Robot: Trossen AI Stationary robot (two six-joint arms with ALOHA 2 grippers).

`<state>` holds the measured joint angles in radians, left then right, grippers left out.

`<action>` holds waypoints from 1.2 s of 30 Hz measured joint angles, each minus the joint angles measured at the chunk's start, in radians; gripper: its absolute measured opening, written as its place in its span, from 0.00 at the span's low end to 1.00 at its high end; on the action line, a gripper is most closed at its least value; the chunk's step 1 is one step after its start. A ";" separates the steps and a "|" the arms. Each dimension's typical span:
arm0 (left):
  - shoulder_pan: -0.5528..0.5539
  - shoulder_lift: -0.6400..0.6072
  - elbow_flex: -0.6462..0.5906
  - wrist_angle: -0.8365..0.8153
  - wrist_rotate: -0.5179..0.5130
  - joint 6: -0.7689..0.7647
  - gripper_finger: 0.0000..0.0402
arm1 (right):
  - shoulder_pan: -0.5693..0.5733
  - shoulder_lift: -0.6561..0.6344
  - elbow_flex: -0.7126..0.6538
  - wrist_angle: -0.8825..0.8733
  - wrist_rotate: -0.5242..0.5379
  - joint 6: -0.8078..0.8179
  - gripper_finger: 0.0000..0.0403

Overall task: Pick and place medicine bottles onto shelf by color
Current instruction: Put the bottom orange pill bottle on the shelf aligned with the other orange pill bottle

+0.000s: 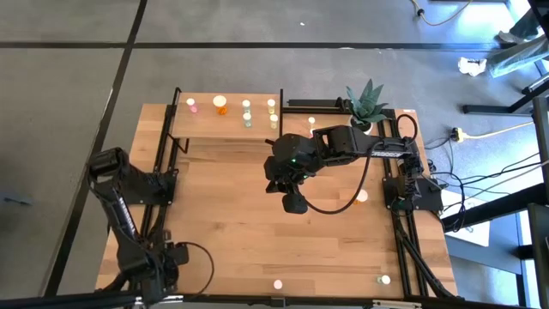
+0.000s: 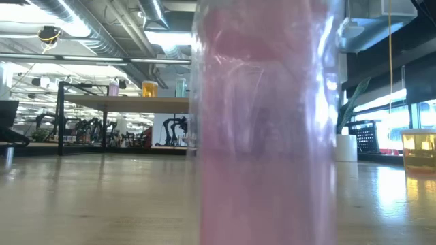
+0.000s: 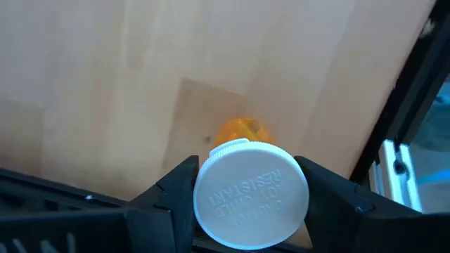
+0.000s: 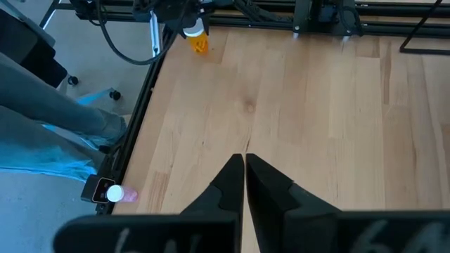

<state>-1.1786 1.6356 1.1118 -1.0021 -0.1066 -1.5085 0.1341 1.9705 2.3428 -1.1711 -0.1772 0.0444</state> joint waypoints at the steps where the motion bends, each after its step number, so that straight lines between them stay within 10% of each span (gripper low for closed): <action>1: 0.009 -0.009 0.000 -0.007 0.000 0.000 0.46 | 0.000 0.000 0.000 0.000 0.000 0.000 0.05; 26: 0.395 -0.402 0.000 -0.212 -0.009 0.120 0.46 | 0.000 0.000 0.000 0.027 0.001 0.001 0.05; 36: 0.572 -0.578 0.000 -0.393 -0.082 0.286 0.47 | 0.000 0.001 0.000 0.124 0.321 0.120 0.05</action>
<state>-0.6071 1.0574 1.1118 -1.3952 -0.1890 -1.2222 0.1338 1.9713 2.3432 -1.0470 0.1437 0.1642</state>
